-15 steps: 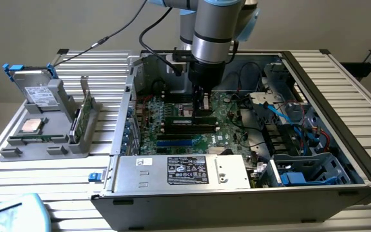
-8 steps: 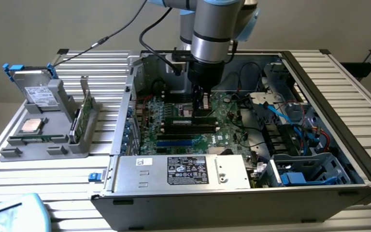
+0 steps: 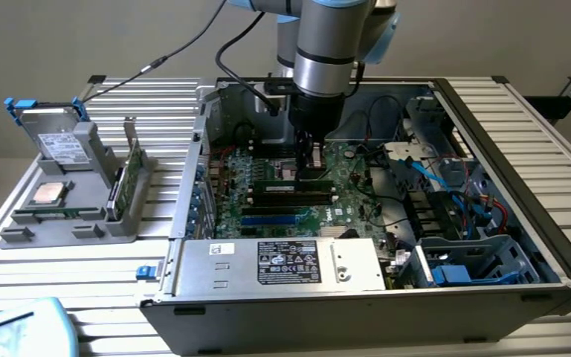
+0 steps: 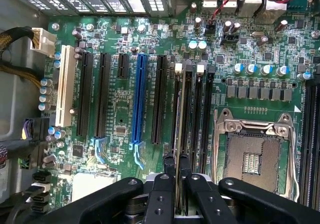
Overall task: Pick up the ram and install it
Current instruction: 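Pick up the ram and move it above insertion slot, then insert the ram into the slot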
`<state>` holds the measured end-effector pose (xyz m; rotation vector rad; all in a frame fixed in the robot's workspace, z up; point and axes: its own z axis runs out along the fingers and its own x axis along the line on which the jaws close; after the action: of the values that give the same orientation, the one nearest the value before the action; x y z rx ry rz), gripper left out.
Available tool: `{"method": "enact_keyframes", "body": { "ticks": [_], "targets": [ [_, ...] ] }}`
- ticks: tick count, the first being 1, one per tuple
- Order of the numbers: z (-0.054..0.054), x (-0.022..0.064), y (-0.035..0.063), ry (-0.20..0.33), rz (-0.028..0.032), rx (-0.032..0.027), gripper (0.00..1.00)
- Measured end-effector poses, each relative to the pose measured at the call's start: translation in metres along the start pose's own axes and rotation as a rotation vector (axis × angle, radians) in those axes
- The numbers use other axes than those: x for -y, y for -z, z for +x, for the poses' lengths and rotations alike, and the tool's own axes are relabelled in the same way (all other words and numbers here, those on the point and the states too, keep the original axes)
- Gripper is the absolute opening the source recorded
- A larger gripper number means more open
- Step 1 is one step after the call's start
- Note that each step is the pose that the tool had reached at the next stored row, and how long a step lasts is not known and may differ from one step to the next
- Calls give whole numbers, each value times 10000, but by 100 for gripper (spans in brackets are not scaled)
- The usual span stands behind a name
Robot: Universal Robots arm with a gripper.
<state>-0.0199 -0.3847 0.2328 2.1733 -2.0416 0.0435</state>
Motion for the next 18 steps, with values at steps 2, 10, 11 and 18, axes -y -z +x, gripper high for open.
{"method": "enact_keyframes", "body": {
  "ticks": [2, 10, 11, 18],
  "targets": [
    [0, 0, 0, 1, 0, -1, 14],
    [-2, 1, -9, 1, 1, 0, 14],
    [-3, 1, -13, 1, 1, 0, 14],
    [-4, 0, -27, 1, 2, 2, 14]
  ]
}}
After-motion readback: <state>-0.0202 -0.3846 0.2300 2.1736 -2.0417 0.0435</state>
